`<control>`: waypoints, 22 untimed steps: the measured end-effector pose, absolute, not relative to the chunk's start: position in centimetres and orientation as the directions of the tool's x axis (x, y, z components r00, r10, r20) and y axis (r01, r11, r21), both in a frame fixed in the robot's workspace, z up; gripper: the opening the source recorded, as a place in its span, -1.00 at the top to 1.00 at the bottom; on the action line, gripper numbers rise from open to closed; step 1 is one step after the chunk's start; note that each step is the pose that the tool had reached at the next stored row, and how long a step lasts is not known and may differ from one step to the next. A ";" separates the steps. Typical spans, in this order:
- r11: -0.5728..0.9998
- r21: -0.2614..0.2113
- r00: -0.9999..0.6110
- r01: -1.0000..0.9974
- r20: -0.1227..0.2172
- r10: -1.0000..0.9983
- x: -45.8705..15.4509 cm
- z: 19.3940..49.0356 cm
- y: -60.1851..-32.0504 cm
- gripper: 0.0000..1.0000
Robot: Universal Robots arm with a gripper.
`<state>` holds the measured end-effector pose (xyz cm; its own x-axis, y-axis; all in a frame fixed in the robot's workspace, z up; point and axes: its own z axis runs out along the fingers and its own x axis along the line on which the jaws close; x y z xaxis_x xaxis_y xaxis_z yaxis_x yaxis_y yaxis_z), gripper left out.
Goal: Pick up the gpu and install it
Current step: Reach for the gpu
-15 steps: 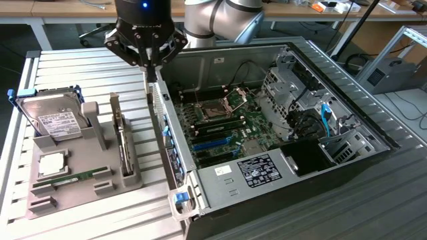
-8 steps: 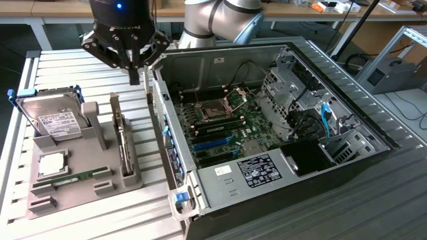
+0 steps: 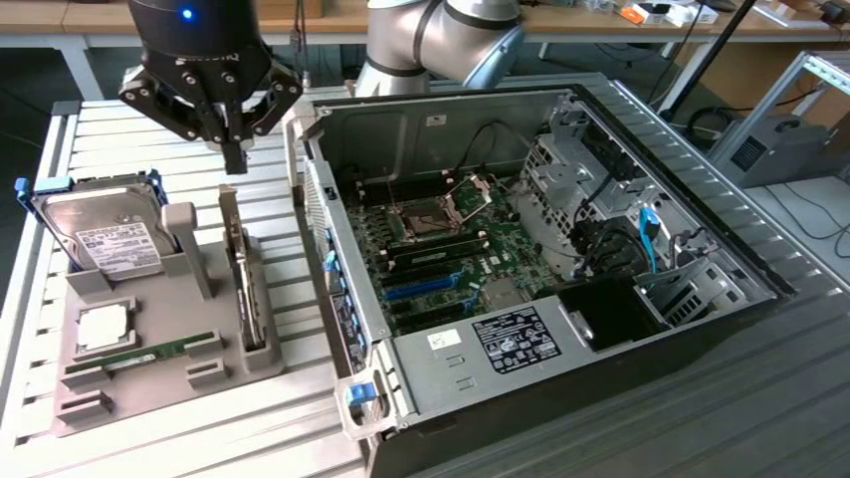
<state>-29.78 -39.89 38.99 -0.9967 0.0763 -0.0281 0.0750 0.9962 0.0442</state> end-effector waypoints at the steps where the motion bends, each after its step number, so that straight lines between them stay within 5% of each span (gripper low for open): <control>1: 0.996 0.044 -0.997 0.075 -0.028 0.076 -30.0 39.0 -39.9 0.79; 22: 0.996 0.044 -0.997 0.075 -0.028 0.076 -31.7 38.9 -41.7 0.79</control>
